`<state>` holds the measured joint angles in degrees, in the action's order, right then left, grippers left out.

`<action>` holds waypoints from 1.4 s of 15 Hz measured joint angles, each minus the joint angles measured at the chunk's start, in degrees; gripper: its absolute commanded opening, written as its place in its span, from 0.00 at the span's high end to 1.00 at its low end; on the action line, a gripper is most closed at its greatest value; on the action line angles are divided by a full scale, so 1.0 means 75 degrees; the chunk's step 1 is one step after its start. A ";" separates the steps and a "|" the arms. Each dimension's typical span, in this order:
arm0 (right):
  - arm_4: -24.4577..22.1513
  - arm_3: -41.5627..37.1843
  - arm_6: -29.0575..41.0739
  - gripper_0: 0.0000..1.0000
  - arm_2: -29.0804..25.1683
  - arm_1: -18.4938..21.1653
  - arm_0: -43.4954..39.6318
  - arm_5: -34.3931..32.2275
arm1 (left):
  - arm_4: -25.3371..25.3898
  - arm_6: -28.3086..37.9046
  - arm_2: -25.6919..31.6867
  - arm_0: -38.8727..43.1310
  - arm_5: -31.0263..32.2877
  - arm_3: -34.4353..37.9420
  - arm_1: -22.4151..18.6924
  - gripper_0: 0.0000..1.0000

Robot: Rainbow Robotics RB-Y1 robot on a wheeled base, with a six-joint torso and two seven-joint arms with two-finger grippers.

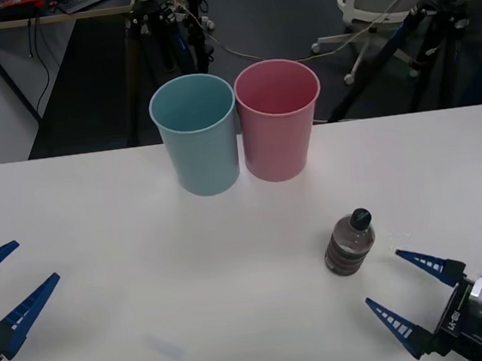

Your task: Grasp the object on the table and drop it into the matching bin: aluminum can to the light blue bin, PET bottle to the pink bin.

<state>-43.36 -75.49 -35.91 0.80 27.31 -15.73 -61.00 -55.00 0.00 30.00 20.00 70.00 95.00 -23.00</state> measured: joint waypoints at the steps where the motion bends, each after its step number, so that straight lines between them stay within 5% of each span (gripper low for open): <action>1: 0.0123 0.0060 -0.0037 0.00 0.0194 0.0026 0.0107 0.0142 | 0.0000 0.0000 0.0000 0.0000 0.0000 0.0000 0.0000 0.00; 9: 0.0833 0.0198 -0.0354 0.00 0.1254 -0.0007 0.0857 0.1140 | 0.0000 0.0000 0.0000 0.0000 0.0000 0.0000 0.0000 0.00; 21: 0.0849 0.0209 -0.0888 0.00 0.1405 -0.0446 0.1467 0.2138 | 0.0000 0.0000 0.0000 0.0000 0.0000 0.0000 0.0000 0.00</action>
<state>-36.99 -73.92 -42.56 11.34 23.97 -4.72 -44.97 -55.00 0.00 30.00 20.00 70.00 95.00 -23.00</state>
